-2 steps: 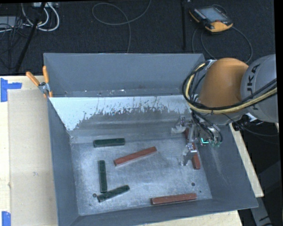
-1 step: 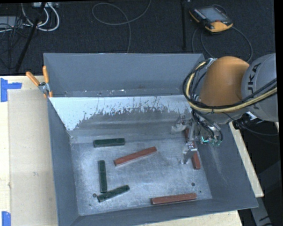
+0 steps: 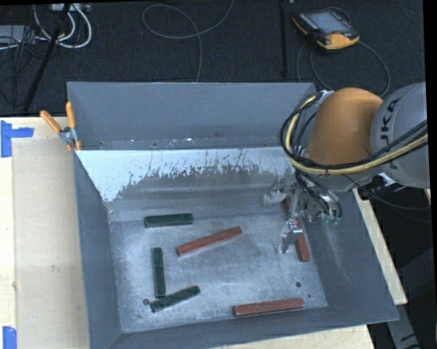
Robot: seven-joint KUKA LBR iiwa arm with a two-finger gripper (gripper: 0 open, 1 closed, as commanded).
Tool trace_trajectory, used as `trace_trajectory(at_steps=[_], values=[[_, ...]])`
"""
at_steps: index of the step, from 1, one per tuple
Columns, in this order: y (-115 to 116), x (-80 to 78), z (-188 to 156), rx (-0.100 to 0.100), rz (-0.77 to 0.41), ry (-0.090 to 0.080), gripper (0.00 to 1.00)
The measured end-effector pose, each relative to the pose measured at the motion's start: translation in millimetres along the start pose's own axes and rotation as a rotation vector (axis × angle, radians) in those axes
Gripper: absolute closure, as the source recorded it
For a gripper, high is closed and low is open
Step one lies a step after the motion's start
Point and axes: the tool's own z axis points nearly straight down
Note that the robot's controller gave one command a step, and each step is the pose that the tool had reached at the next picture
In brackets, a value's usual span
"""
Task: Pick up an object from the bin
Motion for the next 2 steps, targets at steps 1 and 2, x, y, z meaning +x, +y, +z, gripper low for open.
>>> trace_trajectory(at_steps=[1, 2], values=[[39.9, 4.3, 28.5, -0.005, 0.099, 0.008, 0.0], [30.1, -18.3, 67.2, -0.002, 0.13, -0.012, 1.0]])
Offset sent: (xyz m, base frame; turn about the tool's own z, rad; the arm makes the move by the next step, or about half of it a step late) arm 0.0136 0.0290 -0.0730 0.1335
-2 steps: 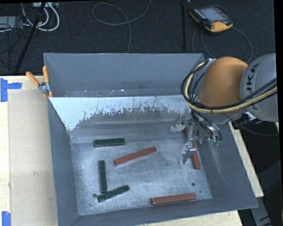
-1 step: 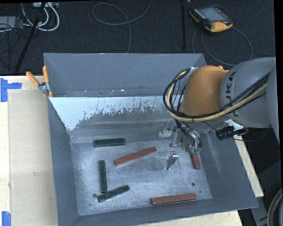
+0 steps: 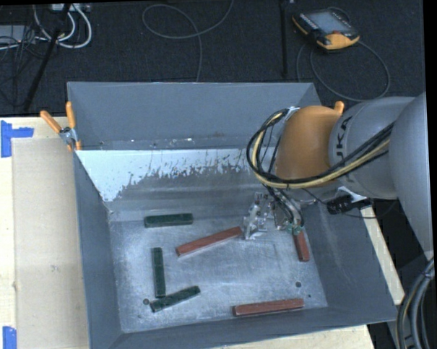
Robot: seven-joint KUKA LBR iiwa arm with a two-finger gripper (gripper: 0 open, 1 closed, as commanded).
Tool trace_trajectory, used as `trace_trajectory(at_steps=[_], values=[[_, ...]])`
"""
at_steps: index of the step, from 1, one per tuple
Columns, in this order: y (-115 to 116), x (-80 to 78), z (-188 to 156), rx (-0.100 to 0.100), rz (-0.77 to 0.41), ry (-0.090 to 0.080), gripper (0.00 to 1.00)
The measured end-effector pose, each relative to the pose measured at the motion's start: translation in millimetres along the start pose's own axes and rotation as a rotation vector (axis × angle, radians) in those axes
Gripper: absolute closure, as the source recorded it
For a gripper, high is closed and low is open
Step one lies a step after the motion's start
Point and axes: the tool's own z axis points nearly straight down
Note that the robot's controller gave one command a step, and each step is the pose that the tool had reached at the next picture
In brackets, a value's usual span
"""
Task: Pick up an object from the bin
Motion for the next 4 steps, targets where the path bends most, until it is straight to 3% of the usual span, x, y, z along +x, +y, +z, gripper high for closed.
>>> trace_trajectory(at_steps=[1, 2, 3, 4], values=[[0.1, 1.6, 2.0, 0.001, -0.002, 0.004, 0.0], [0.2, 0.2, 0.1, 0.001, -0.002, 0.0, 1.0], [0.0, 1.6, 2.0, 0.002, -0.003, 0.004, 0.0], [0.2, 0.2, 0.1, 0.001, -0.003, 0.0, 1.0]])
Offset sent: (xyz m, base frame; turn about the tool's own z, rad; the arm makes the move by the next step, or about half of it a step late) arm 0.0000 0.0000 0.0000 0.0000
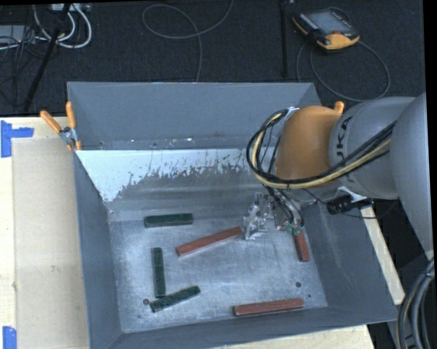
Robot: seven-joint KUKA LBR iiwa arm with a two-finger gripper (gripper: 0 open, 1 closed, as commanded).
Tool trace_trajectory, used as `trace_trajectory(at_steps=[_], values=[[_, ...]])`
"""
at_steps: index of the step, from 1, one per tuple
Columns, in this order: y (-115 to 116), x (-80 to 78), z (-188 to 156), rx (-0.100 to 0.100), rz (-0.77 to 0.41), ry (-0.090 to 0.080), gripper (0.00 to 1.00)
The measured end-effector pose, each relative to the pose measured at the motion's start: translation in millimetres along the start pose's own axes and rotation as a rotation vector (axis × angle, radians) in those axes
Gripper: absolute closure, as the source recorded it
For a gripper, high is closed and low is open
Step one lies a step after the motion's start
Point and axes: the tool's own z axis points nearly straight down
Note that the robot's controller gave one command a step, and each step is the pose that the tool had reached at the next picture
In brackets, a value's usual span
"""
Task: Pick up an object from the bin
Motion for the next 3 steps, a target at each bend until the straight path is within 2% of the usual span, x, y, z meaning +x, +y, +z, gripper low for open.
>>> trace_trajectory(at_steps=[1, 2, 3], values=[[-0.2, 1.4, 1.9, 0.001, 0.0, 0.004, 0.0], [0.0, 0.0, 0.1, 0.0, -0.001, 0.0, 1.0], [-0.2, 1.3, 1.9, 0.001, -0.001, 0.004, 0.0]])
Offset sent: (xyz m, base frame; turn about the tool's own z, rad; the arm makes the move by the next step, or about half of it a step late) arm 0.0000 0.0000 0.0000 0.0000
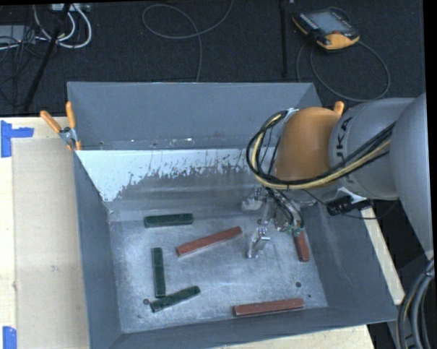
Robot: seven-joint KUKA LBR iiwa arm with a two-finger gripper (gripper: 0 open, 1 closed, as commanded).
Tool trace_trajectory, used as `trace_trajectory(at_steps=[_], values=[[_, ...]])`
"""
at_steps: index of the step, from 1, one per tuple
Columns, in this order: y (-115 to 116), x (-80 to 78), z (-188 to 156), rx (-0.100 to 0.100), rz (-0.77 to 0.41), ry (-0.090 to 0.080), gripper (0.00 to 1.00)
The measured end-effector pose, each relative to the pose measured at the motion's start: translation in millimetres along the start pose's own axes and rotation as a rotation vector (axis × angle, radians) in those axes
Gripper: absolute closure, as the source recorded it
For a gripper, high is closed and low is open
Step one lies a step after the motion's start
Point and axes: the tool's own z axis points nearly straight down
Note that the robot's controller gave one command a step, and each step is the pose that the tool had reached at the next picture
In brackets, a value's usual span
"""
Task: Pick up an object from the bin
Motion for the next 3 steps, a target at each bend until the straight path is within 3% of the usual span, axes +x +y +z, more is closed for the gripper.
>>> trace_trajectory(at_steps=[1, 2, 3], values=[[0.3, -1.2, -1.8, -0.001, 0.0, -0.004, 1.0], [0.0, 0.0, 0.0, 0.0, 0.0, 0.0, 0.0], [0.0, 0.0, 0.0, 0.0, 0.0, 0.0, 0.0]])
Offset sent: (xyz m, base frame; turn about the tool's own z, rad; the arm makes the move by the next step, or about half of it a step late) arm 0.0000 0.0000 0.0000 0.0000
